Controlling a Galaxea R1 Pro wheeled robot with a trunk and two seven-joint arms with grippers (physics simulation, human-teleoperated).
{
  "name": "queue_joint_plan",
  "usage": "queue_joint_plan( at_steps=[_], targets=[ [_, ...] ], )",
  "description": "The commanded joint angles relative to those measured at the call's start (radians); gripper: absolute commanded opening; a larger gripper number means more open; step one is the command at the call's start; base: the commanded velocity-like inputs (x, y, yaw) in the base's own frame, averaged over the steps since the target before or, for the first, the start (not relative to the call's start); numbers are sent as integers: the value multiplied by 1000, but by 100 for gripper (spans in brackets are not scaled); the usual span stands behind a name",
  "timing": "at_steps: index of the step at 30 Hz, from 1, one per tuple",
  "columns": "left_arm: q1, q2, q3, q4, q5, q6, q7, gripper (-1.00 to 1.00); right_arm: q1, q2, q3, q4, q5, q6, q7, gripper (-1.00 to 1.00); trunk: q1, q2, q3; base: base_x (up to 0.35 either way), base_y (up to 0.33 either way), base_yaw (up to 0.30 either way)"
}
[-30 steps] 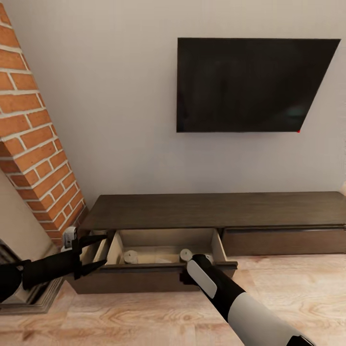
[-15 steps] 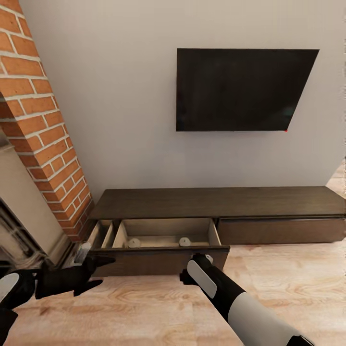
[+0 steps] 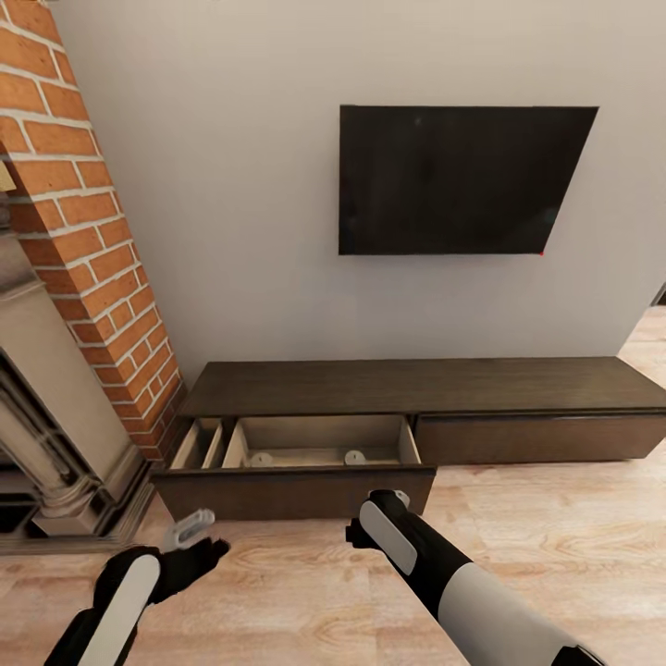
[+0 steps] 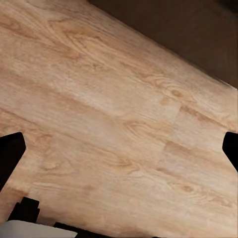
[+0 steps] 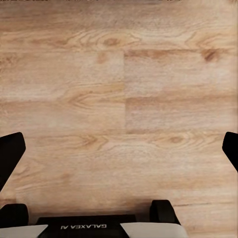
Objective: Place each of the two pumpkins and all three candles from the living room inside a cabinet in the living room (use any cabinet), then make sure every cabinet is closed, and position the cauldron so it is next to a table in the living room.
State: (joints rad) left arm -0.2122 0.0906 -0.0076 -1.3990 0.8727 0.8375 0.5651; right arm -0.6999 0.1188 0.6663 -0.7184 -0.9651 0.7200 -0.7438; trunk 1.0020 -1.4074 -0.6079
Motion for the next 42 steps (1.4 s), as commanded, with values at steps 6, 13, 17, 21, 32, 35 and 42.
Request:
queue_joint_plan(
  at_steps=[6,13,17,21,32,35,42],
  targets=[
    [0,-8,-1,61,-39,-91,3,100,-1,1,7,-1,1,1,-12,100,0,0,-1,0,0,0],
    [1,-3,-18,112,-96,-202,1,100,-1,-1,7,-3,3,-2,-11,100,0,0,-1,-53,11,0],
    [2,-3,-27,126,-109,-223,0,100,-1,-2,7,-4,4,-7,-10,100,0,0,-1,-264,88,0],
    [2,-2,-103,130,-151,-281,1,100,-1,-2,10,-6,6,-13,-9,100,0,0,-1,-124,25,0],
    [1,-13,-390,183,-341,-719,2,100,9,-9,112,-1,106,-399,19,100,0,0,-1,-10,2,0],
    [0,-15,-429,366,-362,-904,0,100,56,-9,138,-1,129,-527,39,100,0,0,-1,0,0,0],
    [-1,-15,-456,454,-366,-984,1,100,157,-10,204,1,192,-705,48,100,0,0,-1,0,0,0]
  ],
)
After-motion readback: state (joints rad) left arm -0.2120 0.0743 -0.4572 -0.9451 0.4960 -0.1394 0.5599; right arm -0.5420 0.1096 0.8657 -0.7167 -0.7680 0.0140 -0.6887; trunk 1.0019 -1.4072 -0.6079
